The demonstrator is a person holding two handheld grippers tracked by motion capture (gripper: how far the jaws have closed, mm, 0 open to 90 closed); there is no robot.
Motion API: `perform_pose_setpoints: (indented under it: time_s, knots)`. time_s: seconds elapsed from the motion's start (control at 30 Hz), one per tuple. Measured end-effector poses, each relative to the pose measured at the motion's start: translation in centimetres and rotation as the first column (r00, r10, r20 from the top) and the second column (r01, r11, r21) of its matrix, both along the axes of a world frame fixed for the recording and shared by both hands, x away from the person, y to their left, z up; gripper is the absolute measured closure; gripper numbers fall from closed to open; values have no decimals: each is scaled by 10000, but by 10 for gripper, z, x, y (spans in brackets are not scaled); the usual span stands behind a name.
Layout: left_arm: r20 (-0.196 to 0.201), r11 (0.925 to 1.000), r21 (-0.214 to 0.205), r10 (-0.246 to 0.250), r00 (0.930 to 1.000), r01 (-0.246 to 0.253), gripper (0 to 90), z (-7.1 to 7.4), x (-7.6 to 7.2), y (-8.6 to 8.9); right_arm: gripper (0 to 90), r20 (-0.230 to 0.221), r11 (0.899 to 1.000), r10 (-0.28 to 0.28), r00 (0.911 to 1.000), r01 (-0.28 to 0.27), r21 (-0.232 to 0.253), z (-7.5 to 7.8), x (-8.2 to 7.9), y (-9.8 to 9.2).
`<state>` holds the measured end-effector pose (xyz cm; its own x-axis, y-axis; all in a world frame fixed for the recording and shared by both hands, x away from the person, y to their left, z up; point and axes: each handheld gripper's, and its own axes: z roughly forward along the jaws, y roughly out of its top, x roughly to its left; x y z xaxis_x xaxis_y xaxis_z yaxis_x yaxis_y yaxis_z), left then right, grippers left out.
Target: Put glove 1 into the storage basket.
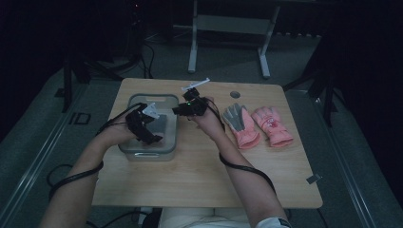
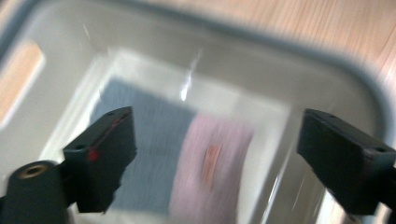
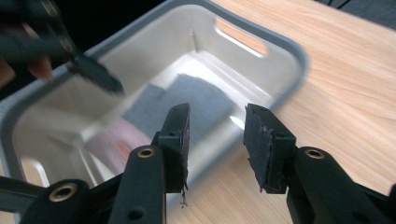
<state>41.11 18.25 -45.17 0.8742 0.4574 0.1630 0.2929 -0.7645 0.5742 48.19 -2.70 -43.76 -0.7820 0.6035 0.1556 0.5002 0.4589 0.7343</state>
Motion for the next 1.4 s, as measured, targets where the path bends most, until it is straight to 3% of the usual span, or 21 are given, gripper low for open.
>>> perform_pose_setpoints:
  time_s: [0.03, 0.17, 0.27, 0.4, 0.5, 0.6, 0.67, 0.77, 0.93, 0.97, 1.0, 1.13, 1.2, 1.27, 1.33, 1.4]
  knots:
    - [44, 9998, -201, 84, 10000, -83, 11, 2, -2, -3, 607, 78, 10000, -18, 10000, 19, -79, 2, -1, -8]
    - [267, 9948, -1018, 3, 9996, 24, 8, 11, -12, -17, 624, 315, 9995, -220, 9993, 228, -234, 5, -1, -44]
    - [325, 9854, -1661, -338, 9989, 388, 8, 15, -21, -31, 628, 454, 9980, -510, 9977, 526, -353, 8, 0, -71]
    - [49, 9759, -1958, -978, 9952, 969, 9, 14, -32, -52, 627, 811, 9936, -810, 9934, 870, -725, 9, 3, -105]
    - [-347, 9685, -2220, -1237, 9917, 1130, 8, 11, -39, -67, 626, 1011, 9864, -1016, 9897, 1134, -1193, 5, 6, -128]
    - [-135, 9622, -2511, -1124, 9936, 1055, 8, 4, -51, -80, 621, 987, 9765, -1314, 9864, 1459, -1585, -2, 11, -148]
    - [52, 9649, -2411, -1055, 9944, 1037, 8, -2, -59, -90, 617, 969, 9697, -1505, 9838, 1660, -1794, -8, 14, -160]
    - [302, 9702, -2243, -866, 9958, 912, 8, -11, -70, -101, 607, 1002, 9563, -1602, 9820, 1795, -2307, -20, 16, -172]
    - [735, 9656, -2554, -304, 9968, 483, 9, -25, -87, -112, 592, 1101, 9349, -1649, 9801, 1909, -2993, -38, 14, -185]
    - [735, 9656, -2554, -304, 9968, 483, 8, -25, -87, -112, 592, 1101, 9349, -1649, 9801, 1909, -2993, -38, 14, -185]
    - [818, 9636, -2648, -167, 9965, 378, 8, -37, -97, -118, 592, 1095, 9327, -1651, 9802, 1913, -3058, -41, 14, -186]
    - [800, 9644, -2627, -104, 9967, 312, 9, -54, -110, -122, 605, 964, 9113, -1644, 9817, 1885, -3661, -62, 14, -192]
    - [793, 9664, -2547, -140, 9968, 338, 9, -61, -115, -124, 613, 875, 9052, -1629, 9828, 1842, -3829, -70, 15, -195]
    - [792, 9703, -2397, -135, 9968, 322, 8, -68, -119, -124, 638, 734, 9091, -1710, 9825, 1861, -3726, -74, 17, -197]
    - [604, 9687, -2476, -19, 9982, 168, 8, -75, -120, -124, 707, 690, 9140, -1847, 9804, 1971, -3547, -78, 18, -198]
    - [663, 9674, -2529, 52, 9978, 117, 8, -81, -123, -125, 745, 485, 9220, -1822, 9821, 1877, -3387, -85, 19, -198]
